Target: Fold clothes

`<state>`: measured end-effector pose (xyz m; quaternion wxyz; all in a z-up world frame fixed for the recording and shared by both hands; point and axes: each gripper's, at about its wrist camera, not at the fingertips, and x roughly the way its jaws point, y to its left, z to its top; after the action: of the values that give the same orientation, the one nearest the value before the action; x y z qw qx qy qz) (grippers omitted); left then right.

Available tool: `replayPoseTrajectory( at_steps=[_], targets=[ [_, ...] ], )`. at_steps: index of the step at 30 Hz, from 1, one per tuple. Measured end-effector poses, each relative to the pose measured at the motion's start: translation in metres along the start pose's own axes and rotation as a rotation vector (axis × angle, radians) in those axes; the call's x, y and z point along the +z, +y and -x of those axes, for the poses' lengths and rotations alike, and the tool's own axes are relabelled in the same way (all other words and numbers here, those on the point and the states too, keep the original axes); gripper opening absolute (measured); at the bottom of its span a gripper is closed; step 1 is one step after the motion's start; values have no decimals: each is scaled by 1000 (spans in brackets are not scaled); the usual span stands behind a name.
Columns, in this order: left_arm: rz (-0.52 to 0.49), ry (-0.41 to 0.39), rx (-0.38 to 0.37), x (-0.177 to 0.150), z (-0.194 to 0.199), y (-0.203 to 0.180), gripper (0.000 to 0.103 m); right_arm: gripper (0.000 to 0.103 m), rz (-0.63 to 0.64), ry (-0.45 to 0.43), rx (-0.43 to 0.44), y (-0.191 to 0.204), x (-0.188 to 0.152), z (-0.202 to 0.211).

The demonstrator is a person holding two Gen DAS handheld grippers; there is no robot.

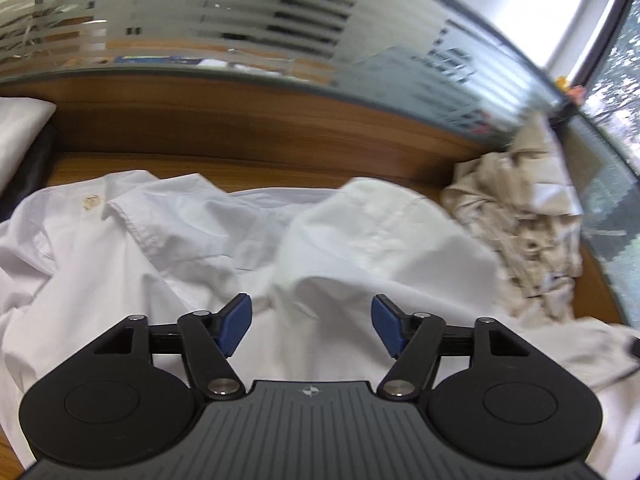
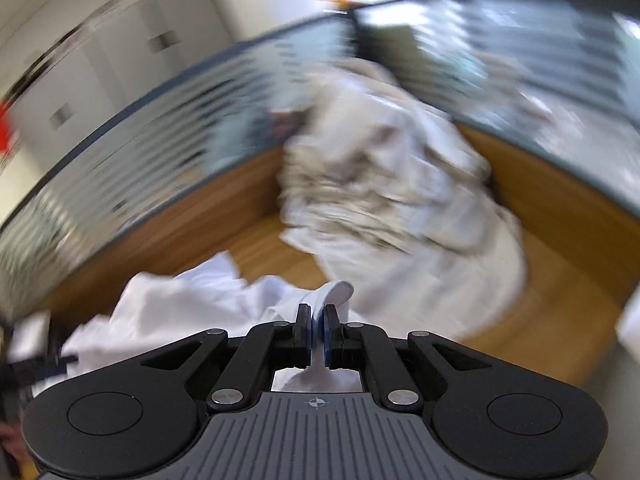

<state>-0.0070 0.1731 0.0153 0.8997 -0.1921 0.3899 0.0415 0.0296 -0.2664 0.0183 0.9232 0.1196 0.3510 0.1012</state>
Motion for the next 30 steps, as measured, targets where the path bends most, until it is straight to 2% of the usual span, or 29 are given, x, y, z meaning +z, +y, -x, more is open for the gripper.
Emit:
replayPoseTrajectory(
  at_steps=[6,12,16,22,26,28,30],
  targets=[
    [35,14,-156,7,24,-14,82,8,270,20,158,85,-8,-18],
    [76,61,-229,1,28,-19,82,9,445,95,286,143,-35,-39],
    [129,131,-262,-10,22,-13,82,9,535,155,327,163,-56,-49],
    [201,233,-294,-27,5,-7,82,9,703,195,362,186,-79,-52],
    [196,269,-339,-33,-4,-11,82,10,758,220,378,194,-85,-54],
    [194,287,-342,-35,-10,-13,79,10,778,226,385,197,-86,-53],
    [210,307,-346,-37,-16,-13,69,10,794,230,389,201,-86,-52]
  ],
)
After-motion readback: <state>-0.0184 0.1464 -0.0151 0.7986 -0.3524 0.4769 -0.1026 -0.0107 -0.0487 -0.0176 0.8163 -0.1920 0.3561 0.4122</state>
